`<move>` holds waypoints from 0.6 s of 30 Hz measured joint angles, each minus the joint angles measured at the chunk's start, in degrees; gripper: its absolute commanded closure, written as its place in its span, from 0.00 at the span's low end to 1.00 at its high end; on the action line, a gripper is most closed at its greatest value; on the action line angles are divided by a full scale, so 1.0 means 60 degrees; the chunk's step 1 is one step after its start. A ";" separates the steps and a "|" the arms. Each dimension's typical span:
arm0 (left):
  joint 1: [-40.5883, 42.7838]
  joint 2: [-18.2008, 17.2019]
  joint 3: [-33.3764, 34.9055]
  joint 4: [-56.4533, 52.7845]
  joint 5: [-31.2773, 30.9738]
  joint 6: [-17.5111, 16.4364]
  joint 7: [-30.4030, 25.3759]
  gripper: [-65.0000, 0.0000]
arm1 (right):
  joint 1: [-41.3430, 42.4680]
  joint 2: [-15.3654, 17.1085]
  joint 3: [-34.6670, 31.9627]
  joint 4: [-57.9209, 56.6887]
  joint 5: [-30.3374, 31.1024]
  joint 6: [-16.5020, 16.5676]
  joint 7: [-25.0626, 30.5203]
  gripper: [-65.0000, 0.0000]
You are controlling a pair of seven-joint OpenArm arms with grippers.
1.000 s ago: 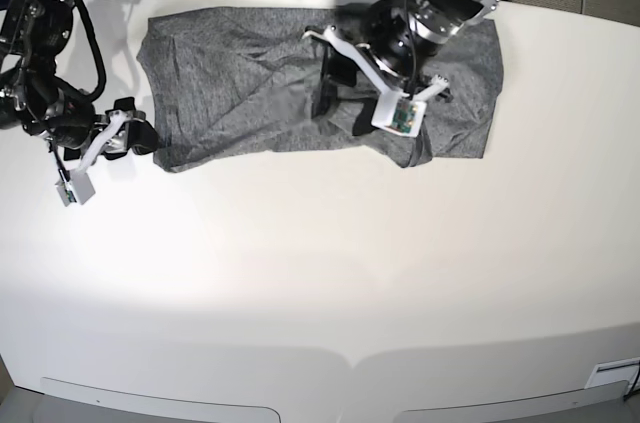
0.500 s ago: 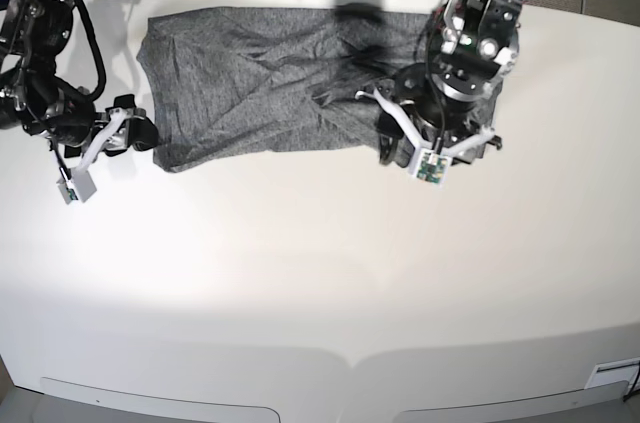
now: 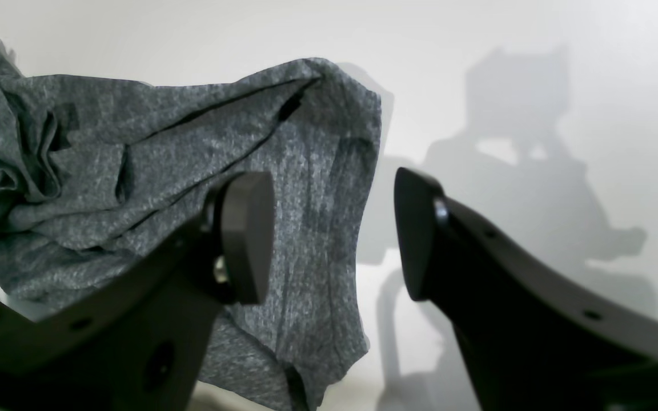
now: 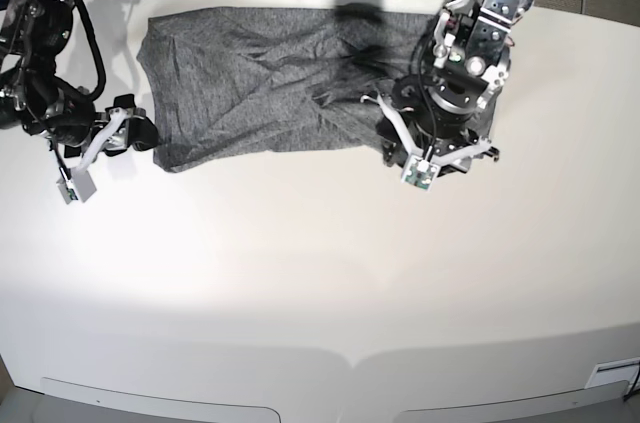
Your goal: Fold the T-shirt properly
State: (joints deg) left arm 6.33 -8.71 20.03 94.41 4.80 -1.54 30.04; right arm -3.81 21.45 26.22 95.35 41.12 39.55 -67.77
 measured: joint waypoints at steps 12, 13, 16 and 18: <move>0.0000 0.0022 -0.0011 -0.0918 0.0488 0.0007 -0.0062 0.60 | 0.0000 0.0000 0.0000 0.0000 0.0004 0.0000 -0.0033 0.48; -0.0007 0.0025 -0.0011 -0.0929 0.0488 0.0011 -0.0055 0.63 | 0.0000 0.0000 0.0000 0.0000 0.0004 0.0000 -0.0033 0.48; 0.0004 0.0025 -0.0007 -0.0929 0.0455 0.0550 -0.0044 0.76 | 0.0000 0.0000 0.0000 0.0000 0.0000 -0.0004 -0.0036 0.48; 0.0000 0.0025 -0.0011 -0.0925 0.0474 0.1064 -0.0047 0.91 | 0.0000 0.0000 0.0000 0.0000 0.0004 0.0000 -0.0033 0.48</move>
State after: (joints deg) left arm 6.33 -8.56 19.97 88.86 7.64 4.84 29.76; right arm -3.81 21.45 26.22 95.35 41.15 39.55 -67.96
